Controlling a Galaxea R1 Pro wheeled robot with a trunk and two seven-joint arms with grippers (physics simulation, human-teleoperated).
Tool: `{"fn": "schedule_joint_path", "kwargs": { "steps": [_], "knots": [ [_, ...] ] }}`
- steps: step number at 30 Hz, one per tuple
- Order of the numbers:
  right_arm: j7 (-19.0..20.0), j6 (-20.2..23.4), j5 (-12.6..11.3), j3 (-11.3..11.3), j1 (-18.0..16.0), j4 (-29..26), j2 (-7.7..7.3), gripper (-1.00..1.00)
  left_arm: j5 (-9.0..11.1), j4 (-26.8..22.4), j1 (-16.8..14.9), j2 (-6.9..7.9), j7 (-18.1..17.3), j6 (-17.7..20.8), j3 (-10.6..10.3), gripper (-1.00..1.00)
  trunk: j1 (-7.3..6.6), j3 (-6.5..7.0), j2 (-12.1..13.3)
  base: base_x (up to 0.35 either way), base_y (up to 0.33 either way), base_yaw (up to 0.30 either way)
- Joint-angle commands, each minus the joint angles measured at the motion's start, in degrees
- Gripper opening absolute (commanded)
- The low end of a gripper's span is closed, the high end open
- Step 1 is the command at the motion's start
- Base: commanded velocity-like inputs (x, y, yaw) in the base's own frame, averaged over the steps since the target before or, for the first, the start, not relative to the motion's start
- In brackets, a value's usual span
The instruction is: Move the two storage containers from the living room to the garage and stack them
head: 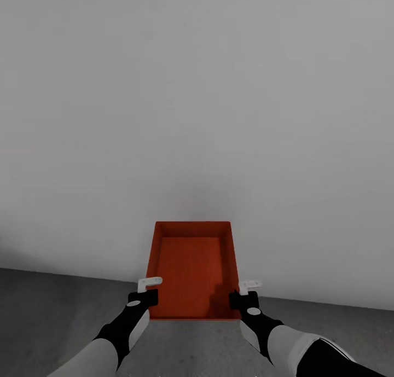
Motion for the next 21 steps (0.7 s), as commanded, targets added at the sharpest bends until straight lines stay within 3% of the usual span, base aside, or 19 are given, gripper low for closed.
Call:
{"fn": "schedule_joint_path", "kwargs": {
  "steps": [1, 21],
  "knots": [
    [-0.16, -0.30, -0.24, -0.98, -0.05, -0.08, -0.01, -1.00, 0.26, -0.11, -0.04, 0.82, 0.78, 0.39, 1.47, -1.00, 0.01, -0.18, -0.08, 0.000, 0.000, 0.080],
    [-0.12, -0.23, -0.24, -0.98, -0.05, -0.08, -0.03, -1.00, 0.26, -0.11, -0.04, 0.83, 0.78, 0.38, 1.44, -1.00, 0.01, -1.98, -0.08, 0.000, 0.000, 0.080]
  ]
}}
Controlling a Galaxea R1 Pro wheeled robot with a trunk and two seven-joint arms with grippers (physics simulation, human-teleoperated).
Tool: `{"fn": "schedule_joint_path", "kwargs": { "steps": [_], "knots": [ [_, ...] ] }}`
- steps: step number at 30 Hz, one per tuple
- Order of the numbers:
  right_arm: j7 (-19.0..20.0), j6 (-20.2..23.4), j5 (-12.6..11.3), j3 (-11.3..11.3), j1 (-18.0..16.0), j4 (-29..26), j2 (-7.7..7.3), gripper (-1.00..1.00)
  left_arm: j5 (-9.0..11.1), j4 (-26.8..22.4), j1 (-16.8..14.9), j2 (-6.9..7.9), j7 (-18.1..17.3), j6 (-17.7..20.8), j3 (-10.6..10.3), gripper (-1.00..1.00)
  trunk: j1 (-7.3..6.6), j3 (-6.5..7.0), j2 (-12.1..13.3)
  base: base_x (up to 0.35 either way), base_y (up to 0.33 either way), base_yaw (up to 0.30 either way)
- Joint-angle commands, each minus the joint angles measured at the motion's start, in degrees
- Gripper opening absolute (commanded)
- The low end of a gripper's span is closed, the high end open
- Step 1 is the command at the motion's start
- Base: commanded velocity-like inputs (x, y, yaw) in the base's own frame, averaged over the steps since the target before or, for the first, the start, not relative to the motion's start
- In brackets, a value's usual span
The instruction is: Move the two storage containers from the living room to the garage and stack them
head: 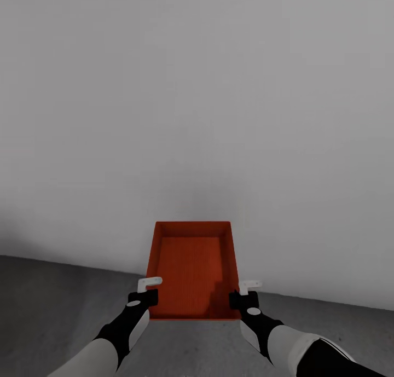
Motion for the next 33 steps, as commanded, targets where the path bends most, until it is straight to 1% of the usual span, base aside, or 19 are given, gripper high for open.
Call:
{"fn": "schedule_joint_path", "kwargs": {
  "steps": [1, 6, 18, 33],
  "knots": [
    [-0.14, -0.29, -0.24, -1.00, -0.04, -0.07, -0.01, -1.00, 0.26, -0.12, -0.04, 0.83, 0.77, 0.39, 1.42, -1.00, 0.01, -0.17, -0.07, 0.000, 0.000, 0.040],
    [-0.09, -0.41, -0.24, -1.00, -0.04, -0.07, 0.00, -1.00, 0.26, -0.12, -0.04, 0.78, 0.77, 0.39, 1.40, -1.00, 0.01, -0.46, -0.07, 0.000, 0.000, 0.014],
    [0.06, -0.33, -0.24, -1.00, -0.04, -0.07, -0.08, -1.00, 0.26, -0.12, -0.04, 0.76, 0.78, 0.39, 1.37, -1.00, 0.01, -0.59, -0.07, 0.000, 0.000, 0.001],
    [0.07, -0.40, -0.32, -1.09, -0.04, 0.01, -0.08, -1.00, 0.26, -0.12, -0.04, 0.76, 0.79, 0.39, 1.37, -1.00, 0.01, -1.87, -0.07, 0.000, 0.000, 0.000]
  ]
}}
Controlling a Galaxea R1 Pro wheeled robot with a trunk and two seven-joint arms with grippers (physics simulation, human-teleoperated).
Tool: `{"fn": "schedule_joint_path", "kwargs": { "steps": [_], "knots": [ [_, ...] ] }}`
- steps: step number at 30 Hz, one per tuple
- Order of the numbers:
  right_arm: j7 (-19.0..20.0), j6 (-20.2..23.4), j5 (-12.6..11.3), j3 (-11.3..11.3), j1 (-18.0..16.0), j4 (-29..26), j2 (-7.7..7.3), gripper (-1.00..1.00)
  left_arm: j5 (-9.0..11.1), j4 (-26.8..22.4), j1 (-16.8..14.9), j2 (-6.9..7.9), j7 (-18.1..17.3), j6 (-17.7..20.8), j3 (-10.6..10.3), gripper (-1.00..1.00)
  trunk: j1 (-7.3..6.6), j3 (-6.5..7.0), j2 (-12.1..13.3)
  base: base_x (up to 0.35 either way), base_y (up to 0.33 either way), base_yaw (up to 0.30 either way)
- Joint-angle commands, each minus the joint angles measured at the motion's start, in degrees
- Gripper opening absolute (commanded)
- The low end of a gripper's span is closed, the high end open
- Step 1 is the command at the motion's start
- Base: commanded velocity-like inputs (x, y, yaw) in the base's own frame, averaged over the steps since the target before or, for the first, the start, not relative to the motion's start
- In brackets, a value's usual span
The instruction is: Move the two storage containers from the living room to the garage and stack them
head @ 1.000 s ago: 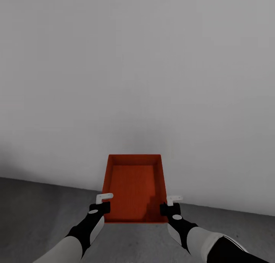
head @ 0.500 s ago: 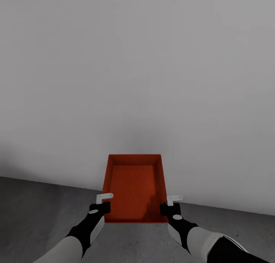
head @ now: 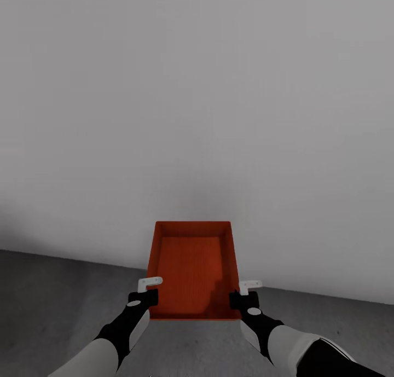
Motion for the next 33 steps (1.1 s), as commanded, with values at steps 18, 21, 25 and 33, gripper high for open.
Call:
{"fn": "schedule_joint_path", "kwargs": {
  "steps": [18, 21, 25, 33],
  "knots": [
    [-0.12, -0.19, -0.02, -1.17, -0.05, -0.09, -0.02, -1.00, 0.49, -0.10, -0.03, 0.89, 0.73, 0.39, 1.26, -1.00, 0.01, -1.74, -0.07, 0.000, 0.000, 0.000],
    [-0.12, -0.19, -0.03, -1.17, -0.05, -0.09, -0.02, -1.00, 0.49, -0.10, -0.03, 0.87, 0.73, 0.39, 1.29, -1.00, 0.01, -2.01, -0.07, 0.000, 0.000, 0.000],
    [-0.12, -0.19, 0.01, -1.17, -0.05, -0.09, -0.01, -1.00, 0.49, -0.10, -0.03, 0.88, 0.74, 0.40, 1.27, -1.00, 0.01, -2.38, -0.07, 0.000, 0.000, 0.000],
    [-0.16, -0.19, 0.02, -1.17, -0.05, -0.09, -0.08, -1.00, 0.49, -0.10, -0.03, 0.87, 0.73, 0.39, 1.27, -1.00, 0.01, -2.94, -0.07, 0.000, 0.000, 0.000]
  ]
}}
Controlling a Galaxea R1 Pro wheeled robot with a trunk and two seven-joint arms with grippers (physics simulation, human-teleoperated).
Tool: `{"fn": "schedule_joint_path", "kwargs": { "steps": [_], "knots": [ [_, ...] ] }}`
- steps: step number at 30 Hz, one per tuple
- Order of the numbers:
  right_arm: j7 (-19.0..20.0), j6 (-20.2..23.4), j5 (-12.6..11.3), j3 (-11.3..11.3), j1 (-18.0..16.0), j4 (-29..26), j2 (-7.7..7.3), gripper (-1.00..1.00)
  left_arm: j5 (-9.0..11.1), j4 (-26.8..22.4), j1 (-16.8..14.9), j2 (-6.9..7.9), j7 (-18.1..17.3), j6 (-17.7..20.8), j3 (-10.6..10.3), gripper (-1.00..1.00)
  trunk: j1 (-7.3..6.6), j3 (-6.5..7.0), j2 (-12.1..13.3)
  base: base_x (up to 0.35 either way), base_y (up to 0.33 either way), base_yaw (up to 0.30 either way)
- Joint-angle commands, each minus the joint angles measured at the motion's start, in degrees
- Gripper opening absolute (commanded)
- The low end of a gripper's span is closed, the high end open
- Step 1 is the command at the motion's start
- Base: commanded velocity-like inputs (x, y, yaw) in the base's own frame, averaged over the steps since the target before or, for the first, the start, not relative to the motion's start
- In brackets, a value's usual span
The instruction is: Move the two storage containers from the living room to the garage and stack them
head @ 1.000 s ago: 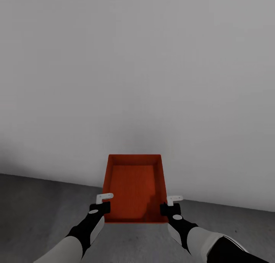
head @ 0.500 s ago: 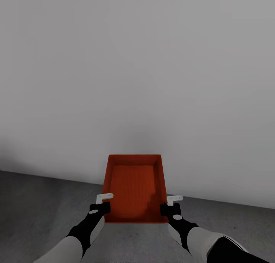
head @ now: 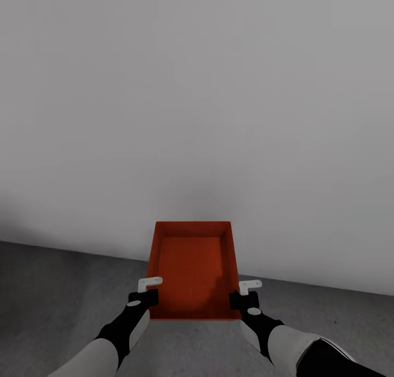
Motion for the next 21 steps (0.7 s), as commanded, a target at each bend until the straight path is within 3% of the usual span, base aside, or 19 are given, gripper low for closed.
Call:
{"fn": "schedule_joint_path", "kwargs": {
  "steps": [1, 21],
  "knots": [
    [-0.14, -0.28, -0.28, -0.93, -0.04, -0.06, -0.08, -1.00, 0.48, -0.11, -0.04, 0.89, 0.73, 0.38, 1.20, -1.00, 0.01, -0.09, -0.06, 0.000, 0.000, 0.000],
    [-0.17, -0.19, -0.28, -0.93, -0.04, -0.06, -0.09, -1.00, 0.48, -0.11, -0.04, 0.90, 0.73, 0.38, 1.22, -1.00, 0.01, -0.12, -0.06, 0.000, 0.000, 0.000]
  ]
}}
